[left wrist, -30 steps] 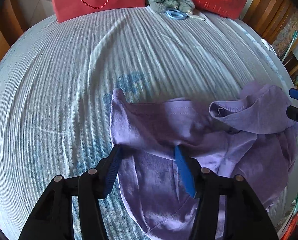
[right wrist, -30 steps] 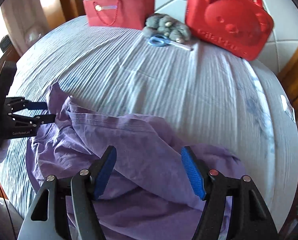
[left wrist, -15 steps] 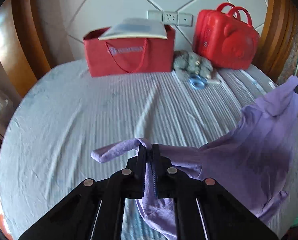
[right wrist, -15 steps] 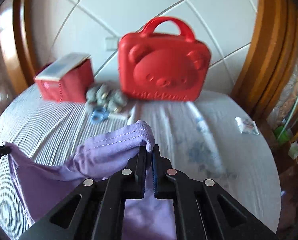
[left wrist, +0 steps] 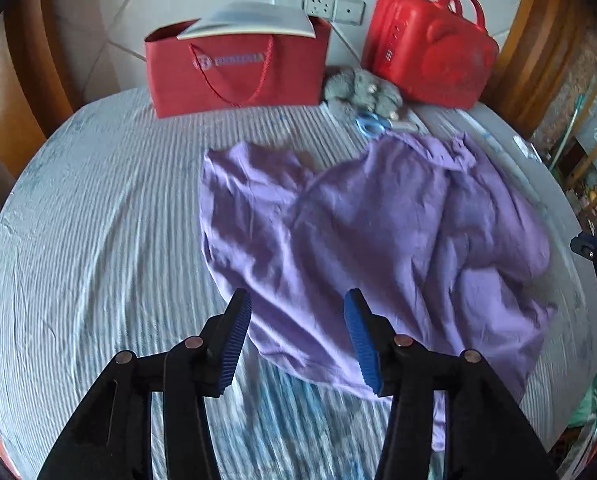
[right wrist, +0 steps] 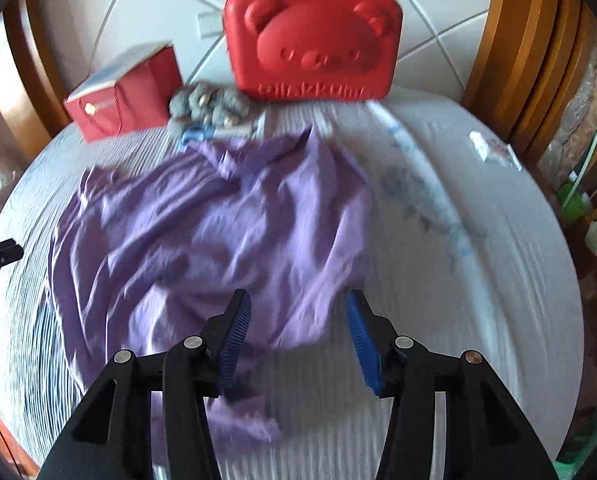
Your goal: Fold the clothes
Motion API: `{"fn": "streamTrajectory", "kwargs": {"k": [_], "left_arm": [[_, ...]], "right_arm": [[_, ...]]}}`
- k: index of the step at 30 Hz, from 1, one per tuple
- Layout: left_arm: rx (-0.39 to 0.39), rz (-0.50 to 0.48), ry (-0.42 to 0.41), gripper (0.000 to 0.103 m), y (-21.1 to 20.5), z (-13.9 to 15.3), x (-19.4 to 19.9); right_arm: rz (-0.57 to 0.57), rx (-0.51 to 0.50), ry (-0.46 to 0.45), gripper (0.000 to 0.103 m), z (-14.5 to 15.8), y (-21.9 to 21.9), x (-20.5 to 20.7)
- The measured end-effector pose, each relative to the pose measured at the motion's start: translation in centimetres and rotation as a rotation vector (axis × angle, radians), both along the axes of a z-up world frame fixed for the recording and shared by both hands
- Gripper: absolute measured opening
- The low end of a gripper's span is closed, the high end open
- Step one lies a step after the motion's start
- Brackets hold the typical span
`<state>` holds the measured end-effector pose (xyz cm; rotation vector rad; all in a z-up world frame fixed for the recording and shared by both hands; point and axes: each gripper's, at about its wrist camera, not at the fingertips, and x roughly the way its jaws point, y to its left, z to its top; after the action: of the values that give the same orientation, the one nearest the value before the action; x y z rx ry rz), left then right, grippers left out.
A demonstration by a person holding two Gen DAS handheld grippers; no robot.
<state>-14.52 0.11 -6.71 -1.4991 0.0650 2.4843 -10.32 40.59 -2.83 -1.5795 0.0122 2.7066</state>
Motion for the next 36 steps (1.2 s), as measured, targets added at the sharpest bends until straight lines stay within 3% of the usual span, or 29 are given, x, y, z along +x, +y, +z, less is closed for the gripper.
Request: {"fn": "streamTrajectory", "kwargs": {"k": [4, 7, 13, 19, 20, 21, 27, 33, 34, 35, 36], "left_arm": [[-0.023, -0.033, -0.083, 0.050, 1.7, -3.6, 4.0], [0.035, -0.036, -0.106, 0.049, 3.0, -3.8, 6.6], [0.074, -0.155, -0.117, 0.050, 9.3, -3.7, 12.2], [0.032, -0.196, -0.142, 0.049, 14.4, -6.3, 13.5], [0.013, -0.195, -0.132, 0.040, 14.9, -6.8, 13.5], [0.002, -0.191, -0.129, 0.000, 15.1, -7.0, 13.6], [-0.007, -0.134, -0.131, 0.002, 13.4, -6.1, 13.6], [0.006, -0.084, -0.109, 0.002, 12.2, -4.8, 13.4], [0.006, -0.073, -0.097, 0.002, 11.8, -4.3, 13.3], [0.001, -0.063, -0.083, 0.002, 11.3, -3.7, 13.3], [-0.004, -0.053, -0.069, 0.002, 10.8, -3.1, 13.3]], "right_arm": [[0.069, -0.042, -0.071, 0.061, -3.2, -1.4, 4.4], [0.111, -0.059, -0.083, 0.069, -4.2, -2.1, 6.5], [0.120, -0.051, -0.069, 0.069, -4.4, -1.0, 8.2], [0.064, -0.055, -0.046, 0.069, -3.6, 1.5, 8.8], [0.057, -0.053, -0.043, 0.069, -3.5, 1.9, 8.8], [0.049, -0.049, -0.039, 0.069, -3.4, 2.2, 8.7], [-0.011, -0.126, -0.002, 0.069, -3.2, 4.7, 4.2], [-0.105, -0.175, -0.032, 0.069, -5.4, 6.3, -3.0], [-0.113, -0.186, -0.048, 0.066, -6.2, 6.4, -3.9], [-0.121, -0.194, -0.065, 0.057, -6.9, 6.4, -4.8], [-0.124, -0.191, -0.084, 0.016, -7.5, 6.3, -5.5]]}}
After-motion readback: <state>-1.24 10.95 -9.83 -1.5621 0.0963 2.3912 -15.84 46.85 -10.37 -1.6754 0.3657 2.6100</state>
